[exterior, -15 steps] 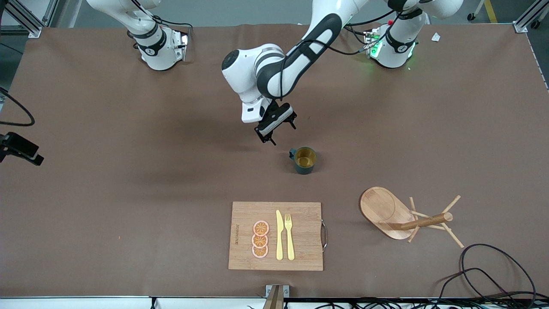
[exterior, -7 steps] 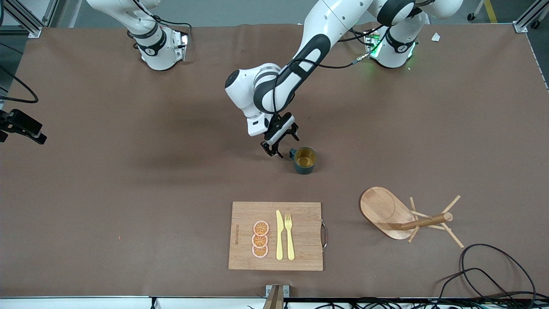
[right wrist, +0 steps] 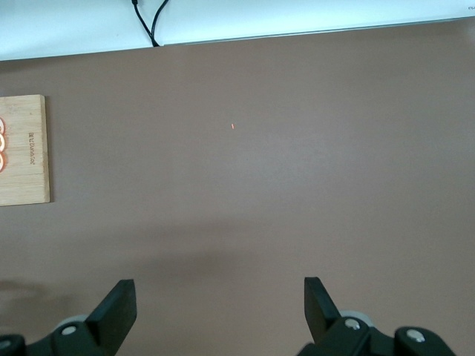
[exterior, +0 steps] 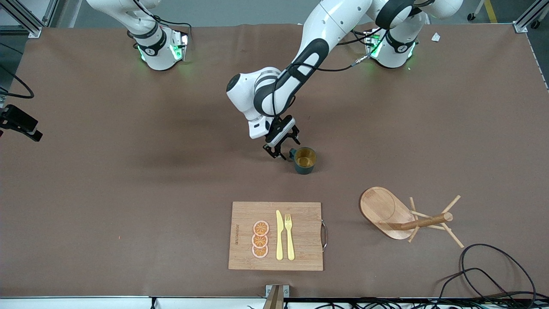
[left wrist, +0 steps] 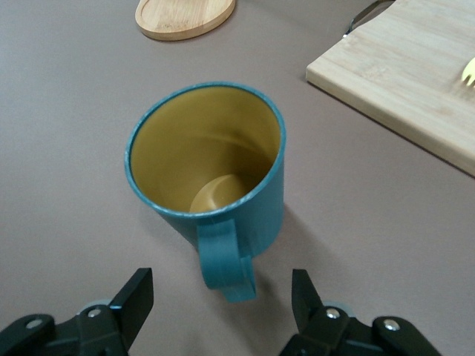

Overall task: Pass cup and hang on rack
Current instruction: 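Withdraw the right gripper while the left gripper lowers over the mug, then grasp the teal mug's handle with the left gripper, then carry the mug with the left gripper over to the wooden rack, then hook the mug handle onto a rack peg with the left gripper, then open the left gripper and pull it back from the mug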

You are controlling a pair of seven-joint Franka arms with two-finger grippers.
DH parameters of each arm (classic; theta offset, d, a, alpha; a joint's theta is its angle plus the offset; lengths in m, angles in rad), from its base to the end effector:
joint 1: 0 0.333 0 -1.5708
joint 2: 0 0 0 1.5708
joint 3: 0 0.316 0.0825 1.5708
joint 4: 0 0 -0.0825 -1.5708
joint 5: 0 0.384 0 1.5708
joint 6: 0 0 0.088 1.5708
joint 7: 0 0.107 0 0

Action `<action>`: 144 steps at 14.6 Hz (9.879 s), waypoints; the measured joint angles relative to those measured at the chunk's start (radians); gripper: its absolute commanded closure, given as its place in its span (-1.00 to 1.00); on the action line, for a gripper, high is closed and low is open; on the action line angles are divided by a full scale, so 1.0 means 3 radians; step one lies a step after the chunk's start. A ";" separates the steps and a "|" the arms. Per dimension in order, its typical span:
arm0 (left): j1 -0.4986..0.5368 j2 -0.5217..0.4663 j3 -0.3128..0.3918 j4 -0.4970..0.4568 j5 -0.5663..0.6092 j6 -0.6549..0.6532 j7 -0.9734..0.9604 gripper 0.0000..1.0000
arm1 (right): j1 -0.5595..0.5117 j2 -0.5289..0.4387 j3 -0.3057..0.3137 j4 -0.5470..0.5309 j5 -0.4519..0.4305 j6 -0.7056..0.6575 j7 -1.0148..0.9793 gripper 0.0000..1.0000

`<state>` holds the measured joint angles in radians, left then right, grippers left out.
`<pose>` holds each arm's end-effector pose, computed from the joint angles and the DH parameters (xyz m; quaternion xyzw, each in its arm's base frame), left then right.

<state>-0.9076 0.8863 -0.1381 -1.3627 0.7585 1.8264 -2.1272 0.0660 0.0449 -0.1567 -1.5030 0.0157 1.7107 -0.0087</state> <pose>0.4132 -0.5649 0.1741 -0.8752 -0.3476 -0.2802 0.1863 0.5806 -0.0490 0.6452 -0.9958 0.0409 -0.0817 0.0003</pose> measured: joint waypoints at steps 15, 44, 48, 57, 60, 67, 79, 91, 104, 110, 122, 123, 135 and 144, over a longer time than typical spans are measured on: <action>-0.0106 0.0031 -0.0002 -0.0004 0.0058 -0.0212 -0.0110 0.03 | -0.0001 -0.0025 -0.0011 0.0000 -0.0001 -0.0075 -0.0001 -1.00; 0.0003 0.0045 0.0090 0.0219 0.0075 -0.0210 0.0218 0.93 | -0.0010 -0.0029 -0.0059 0.0002 -0.0001 -0.0076 -0.0081 -1.00; 0.0031 -0.0085 0.0080 0.0373 -0.0030 -0.0211 0.0242 0.94 | -0.0017 -0.0029 -0.0062 0.0003 -0.0001 -0.0076 -0.0081 -1.00; 0.0671 -0.0900 0.0070 0.0516 -0.1245 -0.0134 0.0576 0.94 | -0.0025 -0.0030 -0.0068 0.0004 -0.0001 -0.0076 -0.0084 -1.00; 0.1000 -0.1207 0.0077 0.0521 -0.1795 -0.0130 0.1043 0.97 | -0.0027 -0.0030 -0.0069 0.0005 -0.0001 -0.0076 -0.0085 -1.00; 0.1816 -0.1659 0.0074 0.0491 -0.2929 -0.0208 0.1688 0.99 | -0.0031 -0.0031 -0.0071 0.0005 -0.0001 -0.0076 -0.0151 -1.00; 0.2942 -0.1608 0.0084 0.0395 -0.4758 -0.0250 0.2852 1.00 | -0.0032 -0.0032 -0.0069 0.0006 -0.0001 -0.0076 -0.0160 -1.00; 0.3413 -0.1071 0.0081 0.0342 -0.6008 -0.0251 0.2914 1.00 | -0.0032 -0.0033 -0.0067 0.0007 -0.0001 -0.0076 -0.0164 -1.00; 0.3413 -0.0820 0.0079 0.0271 -0.5889 -0.0399 0.3947 1.00 | -0.0032 -0.0033 -0.0056 0.0007 -0.0001 -0.0076 -0.0169 -1.00; 0.3520 -0.0745 0.0087 0.0263 -0.5854 -0.0408 0.4148 1.00 | -0.0032 -0.0033 -0.0043 0.0008 -0.0001 -0.0076 -0.0170 -1.00; 0.3720 -0.0637 0.0085 0.0258 -0.5854 -0.0413 0.4133 0.98 | -0.0032 -0.0033 -0.0042 0.0008 -0.0001 -0.0076 -0.0170 -1.00; 0.3720 -0.0627 0.0083 0.0258 -0.5854 -0.0413 0.4133 0.98 | -0.0032 -0.0033 -0.0042 0.0008 -0.0001 -0.0076 -0.0170 -1.00; 0.3742 -0.0541 0.0086 0.0269 -0.5776 -0.0422 0.4135 -1.00 | -0.0032 -0.0035 -0.0045 0.0008 -0.0001 -0.0076 -0.0170 -1.00; 0.3659 -0.1093 -0.0031 0.0389 -0.4990 -0.0574 0.3831 -1.00 | -0.0032 -0.0037 -0.0046 0.0011 -0.0001 -0.0076 -0.0171 -1.00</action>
<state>0.1901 0.5584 -0.1475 -1.2460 -0.7384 1.6542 -0.9778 0.0564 0.0338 -0.1705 -1.4998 0.0154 1.6878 -0.0599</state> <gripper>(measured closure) 0.000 0.000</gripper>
